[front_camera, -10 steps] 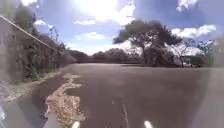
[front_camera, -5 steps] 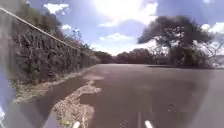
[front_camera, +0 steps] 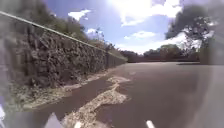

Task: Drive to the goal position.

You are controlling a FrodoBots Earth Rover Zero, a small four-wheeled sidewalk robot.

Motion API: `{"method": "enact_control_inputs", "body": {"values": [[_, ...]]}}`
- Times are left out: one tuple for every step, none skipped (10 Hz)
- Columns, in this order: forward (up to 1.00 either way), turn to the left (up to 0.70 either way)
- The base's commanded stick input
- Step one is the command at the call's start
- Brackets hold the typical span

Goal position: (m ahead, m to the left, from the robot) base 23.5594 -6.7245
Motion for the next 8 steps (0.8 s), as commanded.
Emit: {"method": "enact_control_inputs", "body": {"values": [[1.0,-0.4],[1.0,-0.4],[1.0,-0.4],[1.0,-0.4],[1.0,-0.4],[1.0,-0.4],[1.0,-0.4],[1.0,-0.36]]}}
